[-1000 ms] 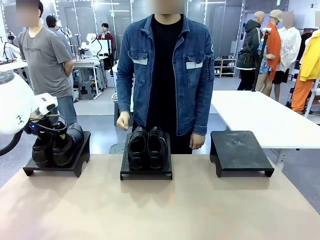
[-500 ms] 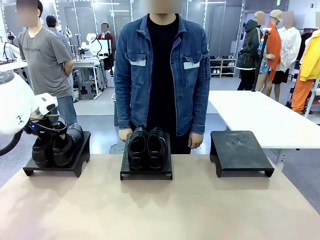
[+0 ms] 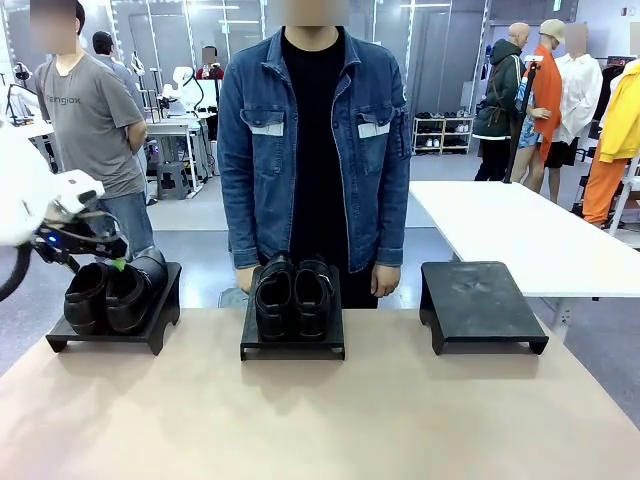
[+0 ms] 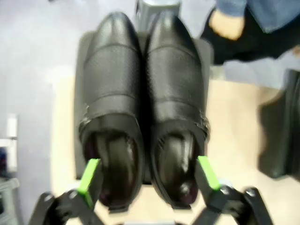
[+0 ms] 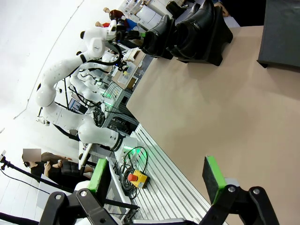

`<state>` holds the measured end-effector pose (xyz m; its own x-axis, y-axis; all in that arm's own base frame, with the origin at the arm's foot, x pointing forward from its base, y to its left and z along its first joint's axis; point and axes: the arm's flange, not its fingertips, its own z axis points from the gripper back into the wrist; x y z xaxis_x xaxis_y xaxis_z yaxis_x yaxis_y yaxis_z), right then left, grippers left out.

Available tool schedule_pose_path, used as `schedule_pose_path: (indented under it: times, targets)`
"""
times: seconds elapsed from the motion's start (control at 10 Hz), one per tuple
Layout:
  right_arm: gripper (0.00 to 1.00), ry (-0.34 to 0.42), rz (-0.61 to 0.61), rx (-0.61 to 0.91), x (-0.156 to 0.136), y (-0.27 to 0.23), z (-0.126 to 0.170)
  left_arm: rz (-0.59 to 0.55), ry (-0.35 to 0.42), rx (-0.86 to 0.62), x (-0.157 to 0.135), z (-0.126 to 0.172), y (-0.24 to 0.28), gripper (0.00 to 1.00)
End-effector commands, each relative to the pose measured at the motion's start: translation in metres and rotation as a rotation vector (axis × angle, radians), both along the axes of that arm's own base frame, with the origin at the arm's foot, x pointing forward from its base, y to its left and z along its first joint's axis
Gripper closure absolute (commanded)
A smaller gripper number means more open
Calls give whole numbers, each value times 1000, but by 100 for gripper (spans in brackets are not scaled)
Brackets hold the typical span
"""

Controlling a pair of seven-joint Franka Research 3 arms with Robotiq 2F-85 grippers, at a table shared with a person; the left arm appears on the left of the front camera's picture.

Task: Place the shoes on the stand as instructed by the person.
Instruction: Pick up another pair of Shoes and place it on the Shoes Stand indicated by the person.

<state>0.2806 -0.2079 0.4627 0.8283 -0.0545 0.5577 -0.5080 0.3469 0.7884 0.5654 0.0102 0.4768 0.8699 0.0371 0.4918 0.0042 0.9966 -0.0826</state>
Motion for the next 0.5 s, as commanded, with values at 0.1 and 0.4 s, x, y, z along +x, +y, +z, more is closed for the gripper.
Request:
schedule_pose_path:
  times: [0.1,0.4]
  targets:
    - [0,-24,0,14,0,-1,1,-128,138,-208,-62,48,72,0]
    - [0,-24,0,14,0,-1,1,-217,166,-538,-128,18,131,0]
